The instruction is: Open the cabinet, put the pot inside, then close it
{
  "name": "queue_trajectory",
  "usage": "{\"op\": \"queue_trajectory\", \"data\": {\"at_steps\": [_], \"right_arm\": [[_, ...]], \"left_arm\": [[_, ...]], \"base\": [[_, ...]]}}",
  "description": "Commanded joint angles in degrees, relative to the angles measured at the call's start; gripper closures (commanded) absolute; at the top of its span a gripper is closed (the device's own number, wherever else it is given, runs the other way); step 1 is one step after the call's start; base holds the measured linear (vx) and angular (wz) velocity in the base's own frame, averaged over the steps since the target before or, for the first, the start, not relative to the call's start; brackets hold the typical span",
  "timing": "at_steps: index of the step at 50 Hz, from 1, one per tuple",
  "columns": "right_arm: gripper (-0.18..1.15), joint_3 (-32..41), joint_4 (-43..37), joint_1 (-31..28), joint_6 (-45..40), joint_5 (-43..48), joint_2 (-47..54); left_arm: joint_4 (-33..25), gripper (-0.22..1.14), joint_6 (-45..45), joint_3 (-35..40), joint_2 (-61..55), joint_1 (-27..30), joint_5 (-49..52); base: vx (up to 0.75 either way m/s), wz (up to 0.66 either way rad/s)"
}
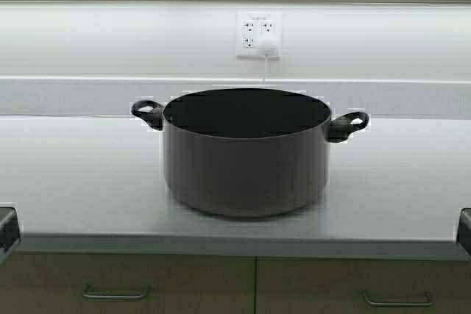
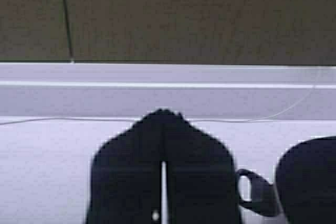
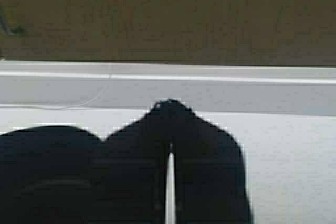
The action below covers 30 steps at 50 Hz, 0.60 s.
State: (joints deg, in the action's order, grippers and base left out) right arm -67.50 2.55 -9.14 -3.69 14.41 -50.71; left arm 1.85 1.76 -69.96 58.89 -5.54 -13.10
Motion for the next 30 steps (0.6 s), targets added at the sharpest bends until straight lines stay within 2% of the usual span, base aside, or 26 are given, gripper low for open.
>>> {"op": "queue_trajectory", "data": {"at_steps": [1,2,4,7,11,24,28,30], "right_arm": [[-0.1,2.3,0.0,-11.4,-0.2,-0.7,2.1],[-0.15,2.6,0.0,-13.2,-0.2,-0.6,2.4],[-0.14,3.6,-0.1,-16.5,-0.1,-0.2,3.2],[-0.05,5.4,-0.1,-19.9,-0.1,0.6,4.8],[-0.03,7.9,-0.4,-21.7,0.0,3.3,8.3],[-0.04,19.6,-1.5,-26.5,3.4,17.1,26.3],[-0.04,24.8,-6.5,-27.1,7.6,20.5,32.8],[-0.04,27.9,-12.6,-27.4,11.7,21.9,36.5]], "left_arm": [[1.1,0.02,0.6,3.2,-3.1,-12.0,0.7],[1.1,-0.09,0.8,3.6,-3.9,-14.4,1.2],[1.1,-0.2,0.8,4.4,-5.6,-18.6,2.0],[1.4,-0.13,0.4,5.9,-9.8,-25.8,1.7],[1.8,-0.06,0.1,8.3,-16.5,-30.1,-2.2],[0.0,-0.09,-2.7,20.7,-41.2,-31.7,-18.1],[-4.2,-0.09,-5.7,24.6,-47.1,-31.7,-22.5],[-7.6,-0.09,-7.6,26.2,-49.6,-31.7,-25.1]], "base": [[0.0,0.0],[0.0,0.0],[-0.01,-0.01],[-0.01,-0.01],[-0.01,0.0],[-0.01,-0.01],[0.0,-0.01],[0.0,0.0]]}}
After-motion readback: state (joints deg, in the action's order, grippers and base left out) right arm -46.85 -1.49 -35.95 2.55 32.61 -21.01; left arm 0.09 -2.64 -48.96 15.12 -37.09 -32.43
